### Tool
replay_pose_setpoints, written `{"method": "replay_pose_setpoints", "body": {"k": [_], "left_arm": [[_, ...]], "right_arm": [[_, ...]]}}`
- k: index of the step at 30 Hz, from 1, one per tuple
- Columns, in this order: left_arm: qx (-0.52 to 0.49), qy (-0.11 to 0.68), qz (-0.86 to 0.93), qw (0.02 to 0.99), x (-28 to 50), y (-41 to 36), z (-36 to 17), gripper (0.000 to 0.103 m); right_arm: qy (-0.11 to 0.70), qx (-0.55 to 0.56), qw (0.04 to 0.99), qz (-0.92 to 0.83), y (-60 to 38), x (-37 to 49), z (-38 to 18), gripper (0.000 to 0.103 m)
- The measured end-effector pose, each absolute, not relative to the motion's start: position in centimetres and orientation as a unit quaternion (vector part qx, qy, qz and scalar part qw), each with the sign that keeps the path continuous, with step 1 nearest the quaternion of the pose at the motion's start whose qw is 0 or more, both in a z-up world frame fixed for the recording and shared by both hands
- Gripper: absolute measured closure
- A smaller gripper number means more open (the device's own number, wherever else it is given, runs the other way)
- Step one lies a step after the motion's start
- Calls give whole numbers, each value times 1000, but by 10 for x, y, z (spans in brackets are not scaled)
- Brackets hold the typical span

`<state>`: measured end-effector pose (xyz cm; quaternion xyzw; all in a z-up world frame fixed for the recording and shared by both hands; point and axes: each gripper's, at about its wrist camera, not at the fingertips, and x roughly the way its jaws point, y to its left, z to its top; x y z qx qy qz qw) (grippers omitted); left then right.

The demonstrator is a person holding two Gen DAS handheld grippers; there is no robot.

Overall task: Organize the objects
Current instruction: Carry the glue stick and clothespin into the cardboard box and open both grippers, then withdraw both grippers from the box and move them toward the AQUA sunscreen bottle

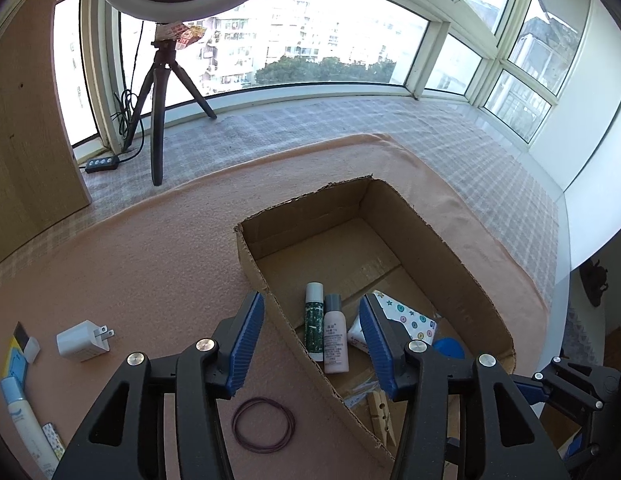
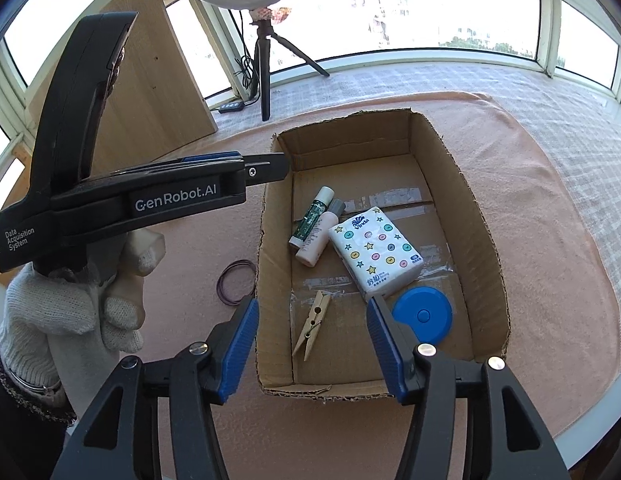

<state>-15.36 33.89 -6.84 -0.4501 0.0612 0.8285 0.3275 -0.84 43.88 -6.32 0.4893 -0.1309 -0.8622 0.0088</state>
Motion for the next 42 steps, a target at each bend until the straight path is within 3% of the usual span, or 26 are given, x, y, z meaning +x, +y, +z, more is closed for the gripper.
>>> {"method": "replay_pose_setpoints", "body": {"k": [25, 42], "left_arm": [[-484, 7, 849, 212, -140, 154, -83, 50], [-504, -60, 852, 132, -117, 0, -117, 50]], "right_arm": [[-147, 486, 67, -859, 375, -9, -51, 51], [-143, 501, 176, -835, 270, -74, -57, 51]]}}
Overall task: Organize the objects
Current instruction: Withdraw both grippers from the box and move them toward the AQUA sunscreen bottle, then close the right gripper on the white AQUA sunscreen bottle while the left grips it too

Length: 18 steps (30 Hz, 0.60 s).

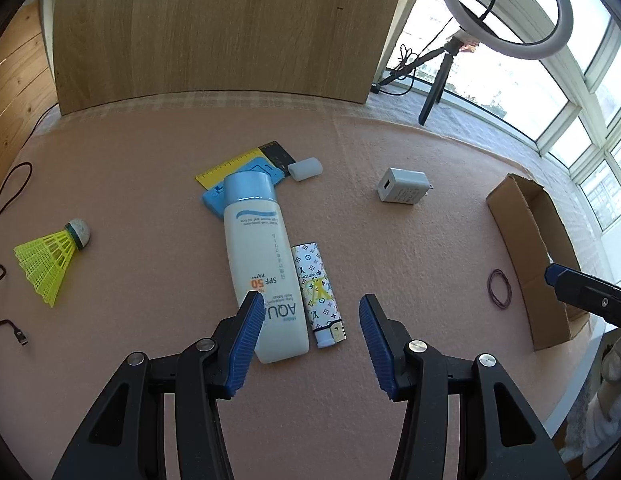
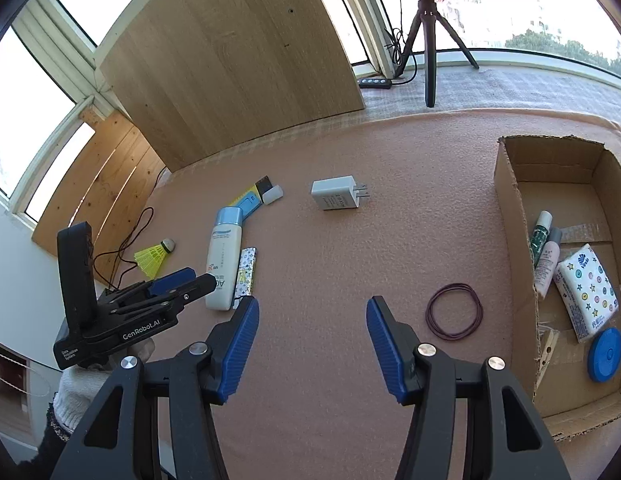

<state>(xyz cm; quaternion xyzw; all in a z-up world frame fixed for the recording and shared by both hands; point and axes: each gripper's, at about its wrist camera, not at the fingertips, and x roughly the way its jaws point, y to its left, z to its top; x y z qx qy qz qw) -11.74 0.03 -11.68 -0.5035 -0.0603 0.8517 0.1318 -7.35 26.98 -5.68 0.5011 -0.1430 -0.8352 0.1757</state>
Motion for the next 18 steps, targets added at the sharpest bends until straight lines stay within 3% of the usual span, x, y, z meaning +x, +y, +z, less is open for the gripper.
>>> {"method": "replay_pose_setpoints", "body": {"k": [18], "left_arm": [[-518, -103, 836, 149, -126, -43, -145, 50]], "right_arm": [[-140, 566, 248, -774, 137, -165, -114, 52]]}}
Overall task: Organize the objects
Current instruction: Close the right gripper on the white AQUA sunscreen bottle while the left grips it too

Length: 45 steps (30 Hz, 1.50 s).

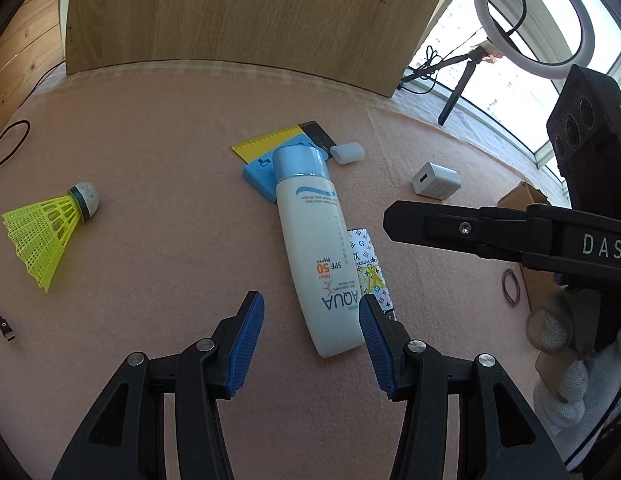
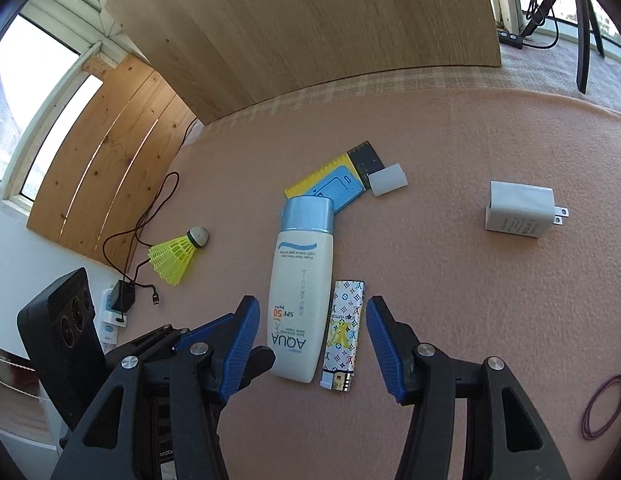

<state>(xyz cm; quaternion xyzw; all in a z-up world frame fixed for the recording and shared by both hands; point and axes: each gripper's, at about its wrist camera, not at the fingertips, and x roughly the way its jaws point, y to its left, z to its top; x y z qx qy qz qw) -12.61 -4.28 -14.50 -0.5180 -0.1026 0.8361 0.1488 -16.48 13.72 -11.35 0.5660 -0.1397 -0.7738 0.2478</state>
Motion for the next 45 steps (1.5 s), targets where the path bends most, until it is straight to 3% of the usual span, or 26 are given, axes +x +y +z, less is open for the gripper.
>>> {"method": "replay_pose_setpoints", "body": {"k": [14, 22, 45], "left_arm": [[-522, -118, 829, 161, -137, -47, -154, 50], [-527, -123, 826, 161, -137, -48, -158, 55], [-524, -153, 822, 159, -90, -49, -161, 57]], "right_arm": [[-139, 586, 250, -758, 109, -194, -141, 56], [-138, 595, 265, -746, 99, -188, -141, 66], [-167, 605, 285, -724, 104, -141, -158, 66]]}}
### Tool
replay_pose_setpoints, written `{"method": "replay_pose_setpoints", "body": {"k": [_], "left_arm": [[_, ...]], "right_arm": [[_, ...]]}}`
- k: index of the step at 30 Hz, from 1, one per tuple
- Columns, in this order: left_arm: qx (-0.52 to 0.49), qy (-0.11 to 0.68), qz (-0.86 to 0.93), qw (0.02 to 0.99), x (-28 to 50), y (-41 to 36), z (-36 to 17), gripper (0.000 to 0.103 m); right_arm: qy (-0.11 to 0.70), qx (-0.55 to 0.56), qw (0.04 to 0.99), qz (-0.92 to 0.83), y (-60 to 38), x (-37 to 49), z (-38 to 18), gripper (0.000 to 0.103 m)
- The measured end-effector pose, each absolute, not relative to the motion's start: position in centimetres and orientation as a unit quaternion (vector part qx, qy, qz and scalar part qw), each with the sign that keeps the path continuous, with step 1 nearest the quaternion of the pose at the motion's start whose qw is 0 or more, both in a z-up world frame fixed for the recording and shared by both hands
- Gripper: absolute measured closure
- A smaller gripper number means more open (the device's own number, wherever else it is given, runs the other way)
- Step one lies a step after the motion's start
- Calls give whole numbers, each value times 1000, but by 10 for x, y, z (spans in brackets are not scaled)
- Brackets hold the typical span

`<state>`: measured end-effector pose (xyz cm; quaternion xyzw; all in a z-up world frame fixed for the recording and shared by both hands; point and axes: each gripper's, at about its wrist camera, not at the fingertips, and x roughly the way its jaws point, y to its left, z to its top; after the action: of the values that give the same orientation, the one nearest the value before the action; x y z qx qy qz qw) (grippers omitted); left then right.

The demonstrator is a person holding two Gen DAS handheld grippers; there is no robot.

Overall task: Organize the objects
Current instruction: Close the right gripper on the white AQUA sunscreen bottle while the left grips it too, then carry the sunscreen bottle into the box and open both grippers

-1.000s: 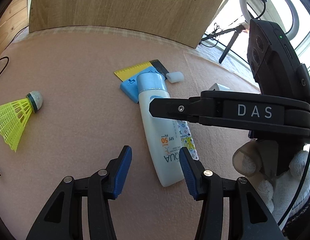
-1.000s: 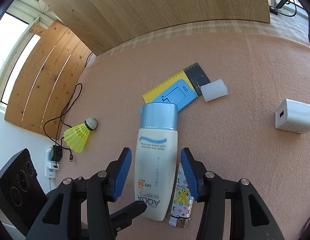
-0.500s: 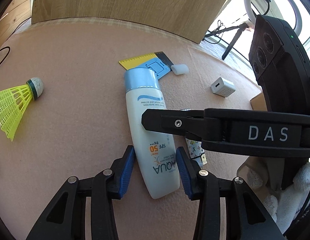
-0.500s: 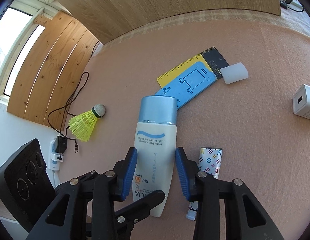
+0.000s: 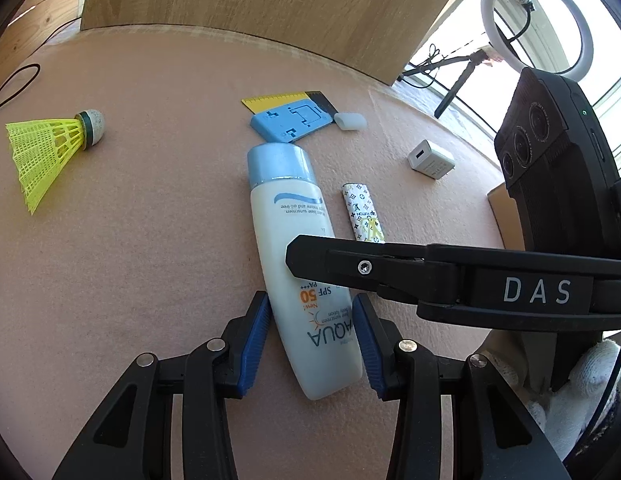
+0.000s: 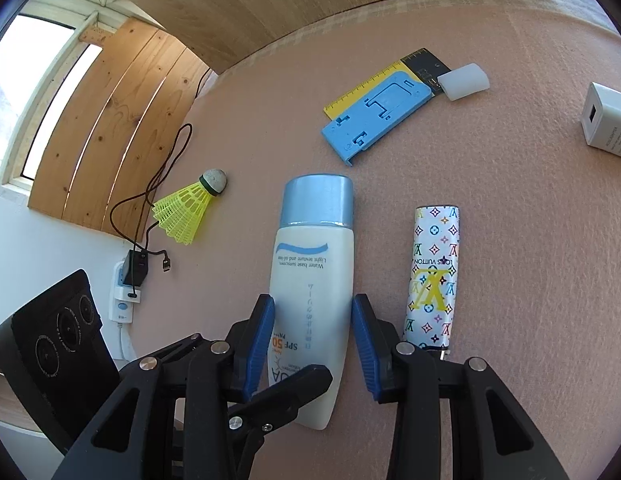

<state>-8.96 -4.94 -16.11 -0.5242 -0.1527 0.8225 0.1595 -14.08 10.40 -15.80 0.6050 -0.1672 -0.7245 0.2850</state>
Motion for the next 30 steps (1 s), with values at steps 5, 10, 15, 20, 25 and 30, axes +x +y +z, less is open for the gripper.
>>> {"method": "replay_pose_setpoints", "body": {"k": [5, 10, 15, 20, 25, 30], "left_arm": [[-513, -147, 829, 167, -79, -37, -145, 57], [-501, -136, 834, 186, -77, -12, -125, 57], [-488, -126, 836, 216, -77, 23, -105, 57], [-480, -108, 832, 255, -78, 74, -92, 57], [-475, -92, 825, 293, -78, 129, -83, 57], [-473, -76, 814, 328, -75, 187, -78, 57]], "right_arm": [[-175, 592, 283, -735, 118, -131, -145, 66], [-172, 571, 271, -756, 141, -124, -121, 66], [-180, 549, 249, -777, 178, -115, -99, 66], [-190, 531, 217, -797, 226, -101, -83, 66], [-198, 515, 182, -814, 281, -89, -72, 66], [-208, 503, 147, -826, 330, -76, -66, 66]]}}
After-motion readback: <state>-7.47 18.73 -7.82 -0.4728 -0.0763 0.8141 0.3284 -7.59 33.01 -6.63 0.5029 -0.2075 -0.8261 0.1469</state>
